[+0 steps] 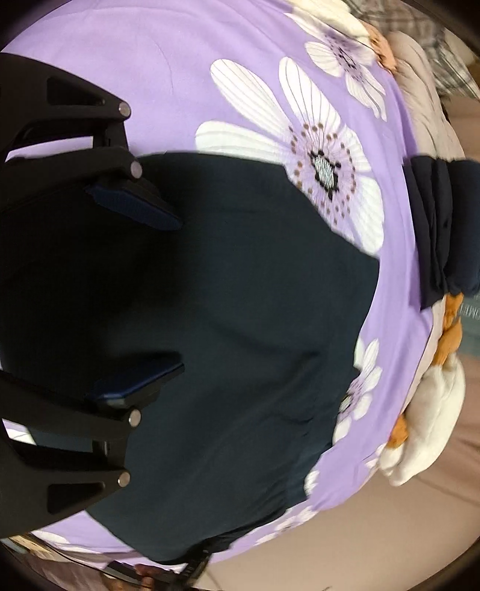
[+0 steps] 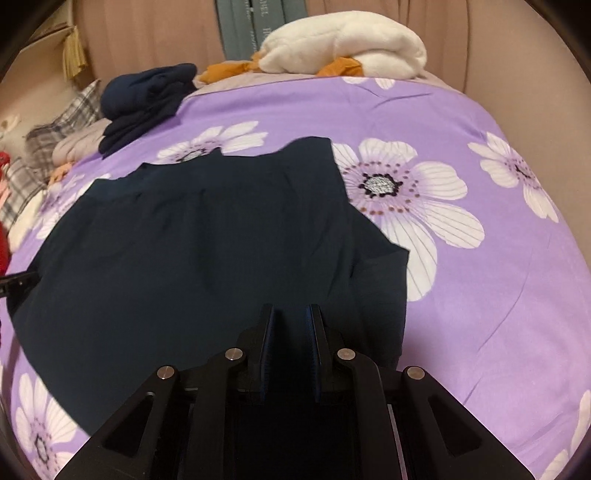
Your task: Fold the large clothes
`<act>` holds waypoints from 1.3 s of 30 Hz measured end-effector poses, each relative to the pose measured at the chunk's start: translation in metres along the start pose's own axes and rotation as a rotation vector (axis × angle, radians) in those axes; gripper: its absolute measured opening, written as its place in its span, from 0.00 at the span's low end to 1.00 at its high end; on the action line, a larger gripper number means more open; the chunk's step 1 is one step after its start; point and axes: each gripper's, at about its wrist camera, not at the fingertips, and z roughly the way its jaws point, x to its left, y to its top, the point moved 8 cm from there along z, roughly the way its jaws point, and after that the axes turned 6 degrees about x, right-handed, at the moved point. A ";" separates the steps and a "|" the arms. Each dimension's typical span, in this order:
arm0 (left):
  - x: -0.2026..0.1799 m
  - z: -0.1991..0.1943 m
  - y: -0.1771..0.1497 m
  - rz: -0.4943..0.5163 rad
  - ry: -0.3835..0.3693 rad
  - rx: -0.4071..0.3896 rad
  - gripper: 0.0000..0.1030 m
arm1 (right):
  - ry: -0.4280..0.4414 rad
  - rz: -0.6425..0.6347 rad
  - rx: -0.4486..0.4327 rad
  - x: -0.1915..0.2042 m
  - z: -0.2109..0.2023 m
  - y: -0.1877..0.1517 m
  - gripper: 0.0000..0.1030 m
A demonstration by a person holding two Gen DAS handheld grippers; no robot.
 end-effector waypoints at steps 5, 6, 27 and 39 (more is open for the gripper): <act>0.020 -0.006 0.018 -0.050 0.065 -0.015 0.66 | -0.053 0.099 0.005 -0.025 0.004 0.013 0.12; 0.021 -0.010 0.023 -0.061 0.069 -0.023 0.66 | -0.073 0.128 0.002 -0.030 0.003 0.018 0.13; -0.059 0.048 0.051 0.134 0.146 0.033 0.85 | -0.019 -0.260 0.155 0.145 0.069 0.057 0.53; -0.062 0.011 0.016 0.159 0.155 -0.024 0.85 | -0.146 -0.124 0.080 0.088 0.028 0.054 0.54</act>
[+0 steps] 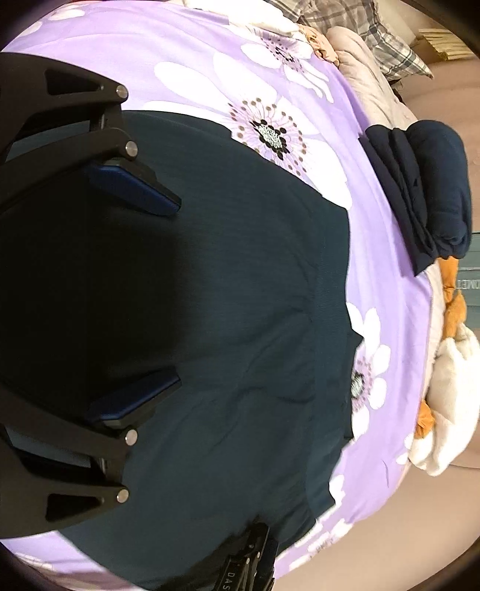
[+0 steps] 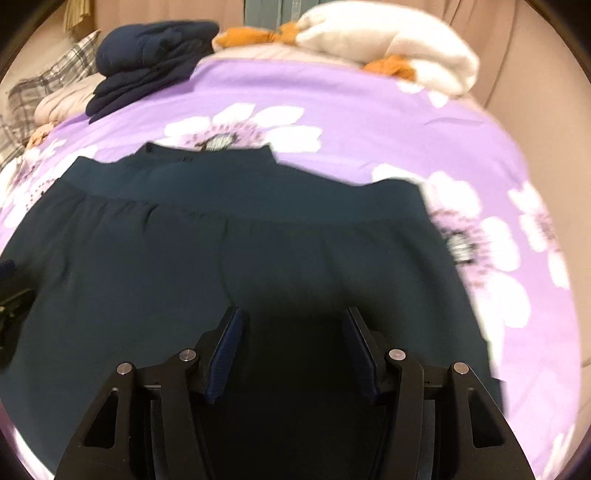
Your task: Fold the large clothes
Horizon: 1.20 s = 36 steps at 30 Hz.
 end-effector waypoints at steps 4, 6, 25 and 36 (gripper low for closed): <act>-0.014 -0.023 -0.010 0.014 -0.015 -0.052 0.85 | 0.104 -0.004 -0.094 0.008 -0.045 -0.016 0.54; -0.020 -0.031 -0.015 0.011 -0.018 -0.073 0.85 | 0.134 -0.018 -0.132 0.015 -0.063 -0.023 0.54; -0.037 -0.022 -0.058 0.014 0.015 -0.097 0.86 | 0.152 -0.113 -0.116 0.043 -0.046 -0.092 0.55; 0.000 -0.032 -0.071 -0.089 0.020 -0.107 0.88 | 0.141 0.063 -0.162 -0.010 -0.075 -0.109 0.55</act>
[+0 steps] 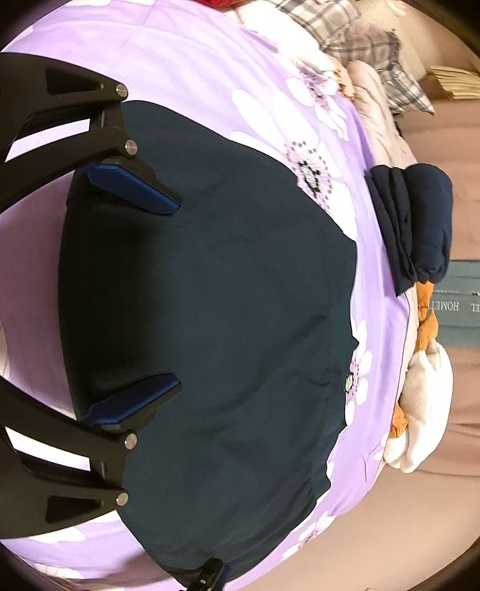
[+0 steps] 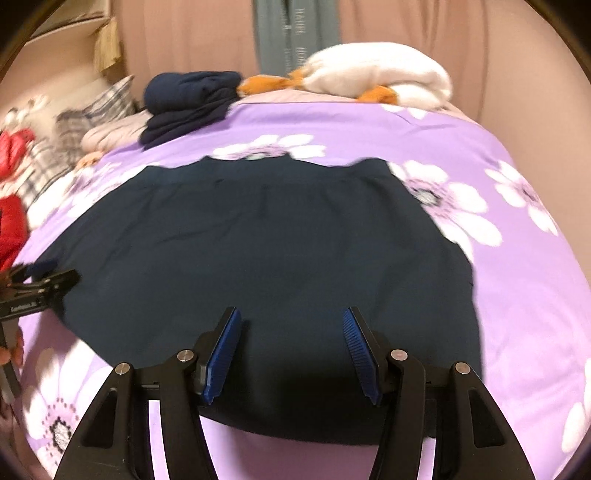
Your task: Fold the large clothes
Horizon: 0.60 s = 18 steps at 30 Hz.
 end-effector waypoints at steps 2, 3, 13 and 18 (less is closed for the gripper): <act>-0.001 0.001 -0.001 0.002 -0.001 0.002 0.88 | -0.019 0.020 0.007 -0.011 0.001 -0.005 0.55; -0.002 0.001 -0.002 0.010 0.004 0.002 0.88 | -0.028 0.024 0.008 -0.015 0.002 -0.006 0.55; 0.003 -0.008 -0.009 -0.002 0.013 0.006 0.88 | 0.010 0.136 -0.002 -0.041 -0.008 -0.018 0.56; 0.004 -0.018 -0.014 0.009 0.036 0.013 0.89 | -0.045 0.171 0.006 -0.056 -0.019 -0.025 0.56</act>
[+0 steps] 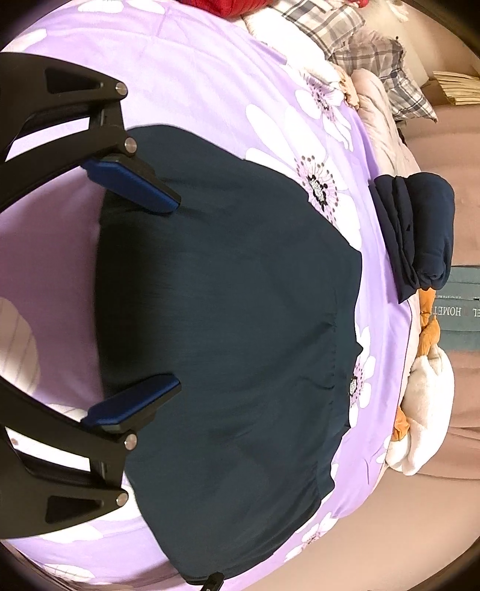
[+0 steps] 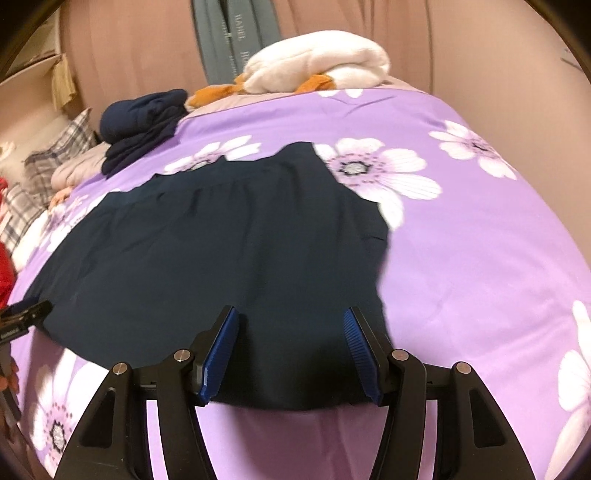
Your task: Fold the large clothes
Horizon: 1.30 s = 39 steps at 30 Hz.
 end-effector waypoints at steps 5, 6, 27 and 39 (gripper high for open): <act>0.004 -0.018 -0.005 0.002 0.074 0.004 0.98 | -0.108 0.032 0.035 -0.022 -0.009 -0.012 0.56; 0.004 -0.024 -0.005 -0.002 0.076 0.000 0.98 | -0.108 0.038 0.040 -0.022 -0.013 -0.014 0.56; -0.010 -0.233 0.010 -0.065 0.105 -0.141 1.00 | 0.036 -0.172 -0.091 0.114 -0.184 0.012 0.99; -0.019 -0.276 0.005 -0.093 0.109 -0.180 1.00 | 0.076 -0.146 -0.098 0.117 -0.212 0.007 0.99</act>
